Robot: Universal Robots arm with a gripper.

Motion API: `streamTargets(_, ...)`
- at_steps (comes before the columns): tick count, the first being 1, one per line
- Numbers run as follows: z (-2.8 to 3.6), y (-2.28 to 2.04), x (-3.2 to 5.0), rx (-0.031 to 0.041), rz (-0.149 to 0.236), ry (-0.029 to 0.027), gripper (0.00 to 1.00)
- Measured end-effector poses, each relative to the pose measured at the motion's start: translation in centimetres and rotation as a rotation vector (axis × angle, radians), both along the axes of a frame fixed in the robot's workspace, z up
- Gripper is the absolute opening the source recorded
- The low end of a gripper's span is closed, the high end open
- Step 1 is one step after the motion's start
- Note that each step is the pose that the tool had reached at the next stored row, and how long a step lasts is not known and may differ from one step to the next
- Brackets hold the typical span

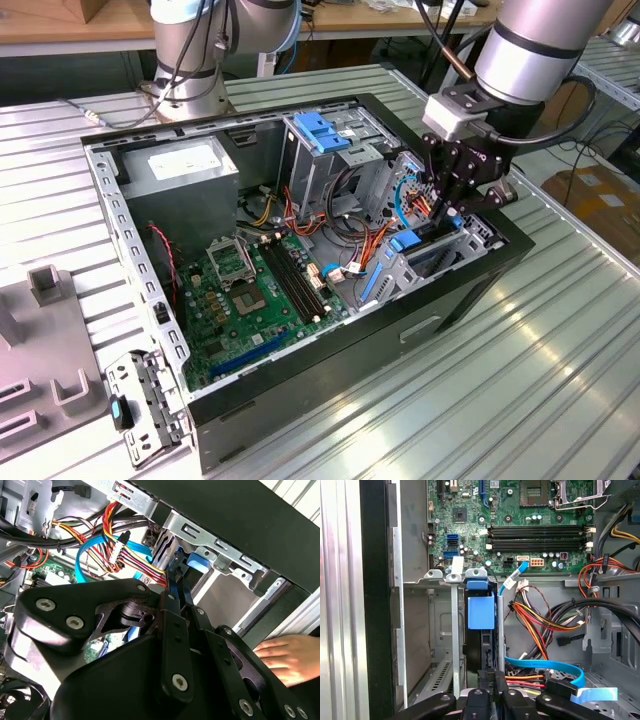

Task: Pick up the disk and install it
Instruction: 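Insert the first disk wire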

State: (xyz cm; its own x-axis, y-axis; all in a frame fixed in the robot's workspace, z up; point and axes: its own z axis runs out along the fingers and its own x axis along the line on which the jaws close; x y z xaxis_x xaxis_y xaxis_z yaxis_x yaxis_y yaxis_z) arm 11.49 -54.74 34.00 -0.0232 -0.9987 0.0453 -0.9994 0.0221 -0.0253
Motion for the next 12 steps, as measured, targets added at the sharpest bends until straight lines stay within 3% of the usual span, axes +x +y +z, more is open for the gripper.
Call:
streamTargets(6, -0.06, 0.0, 0.0, 0.0014, 0.0, -0.0001, 0.18)
streamTargets(8, 0.22, -0.01, 0.0, 0.0007, 0.0, -0.0001, 0.24)
streamTargets(12, 1.19, 0.0, 0.0, 0.0003, 0.0, -0.0001, 0.24)
